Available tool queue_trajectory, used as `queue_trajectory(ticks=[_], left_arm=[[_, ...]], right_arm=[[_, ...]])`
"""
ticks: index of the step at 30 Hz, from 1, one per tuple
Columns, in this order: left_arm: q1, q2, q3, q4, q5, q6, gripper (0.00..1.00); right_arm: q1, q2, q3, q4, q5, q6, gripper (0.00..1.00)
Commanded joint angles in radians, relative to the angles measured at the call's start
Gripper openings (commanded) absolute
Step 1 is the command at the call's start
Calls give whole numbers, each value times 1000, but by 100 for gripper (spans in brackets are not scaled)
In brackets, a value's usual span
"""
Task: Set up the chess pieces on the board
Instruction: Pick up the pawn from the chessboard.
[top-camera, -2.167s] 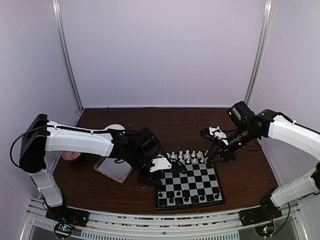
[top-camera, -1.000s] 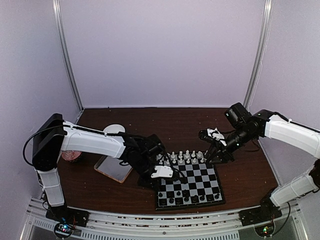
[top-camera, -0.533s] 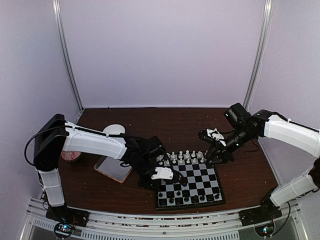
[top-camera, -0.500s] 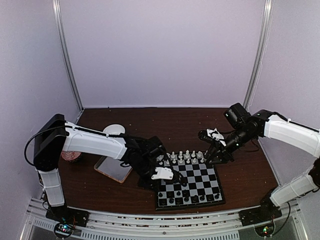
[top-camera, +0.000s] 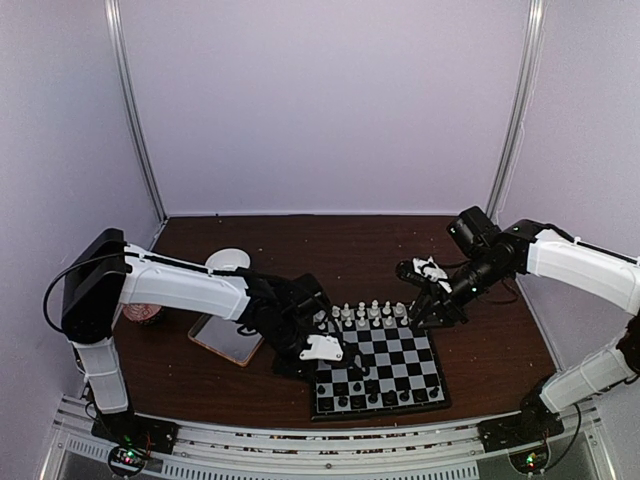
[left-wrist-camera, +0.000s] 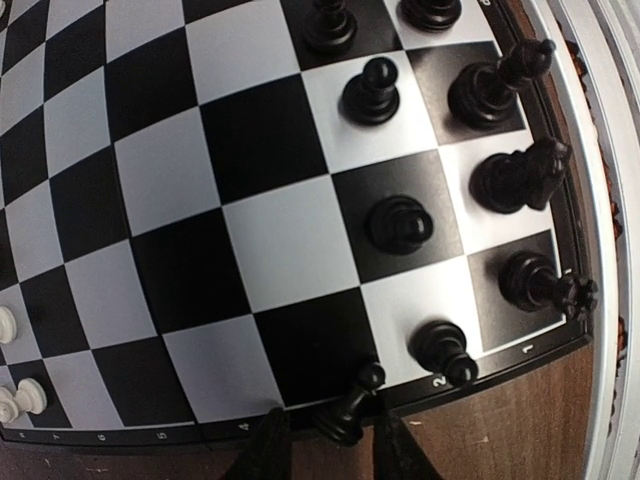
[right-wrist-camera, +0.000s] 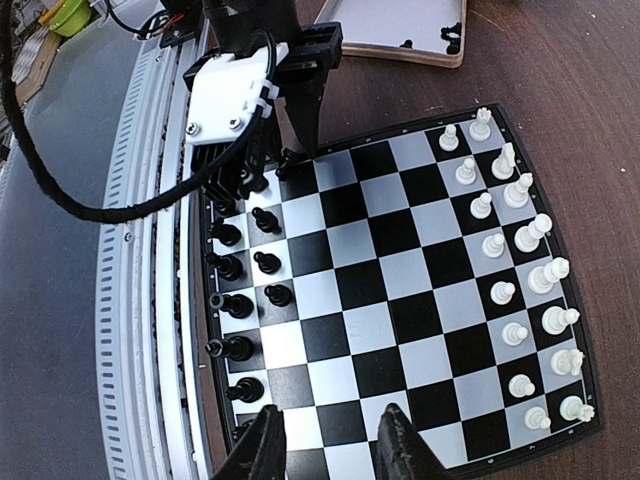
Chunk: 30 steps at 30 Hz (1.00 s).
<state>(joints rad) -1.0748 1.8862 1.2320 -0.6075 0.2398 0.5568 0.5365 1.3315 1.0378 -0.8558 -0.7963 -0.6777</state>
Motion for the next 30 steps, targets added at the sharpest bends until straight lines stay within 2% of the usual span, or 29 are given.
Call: queue_trajectory(ticks=[1,15,27,30], left_arm=[[-6,-22,-3,-23,-10,7,28],[-36,26,38,-31,-17,19,28],[-32,14,33,-41,-76,-12,16],[-15,7,45,-28,-35,-41,13]], right_arm=[[-6,10,7,-2,-20,0,33],[-6,15,9,-4,-22,0,33],[-6,15,11,-2,-24,4,33],[-6,17,12,-2,-26,6,33]])
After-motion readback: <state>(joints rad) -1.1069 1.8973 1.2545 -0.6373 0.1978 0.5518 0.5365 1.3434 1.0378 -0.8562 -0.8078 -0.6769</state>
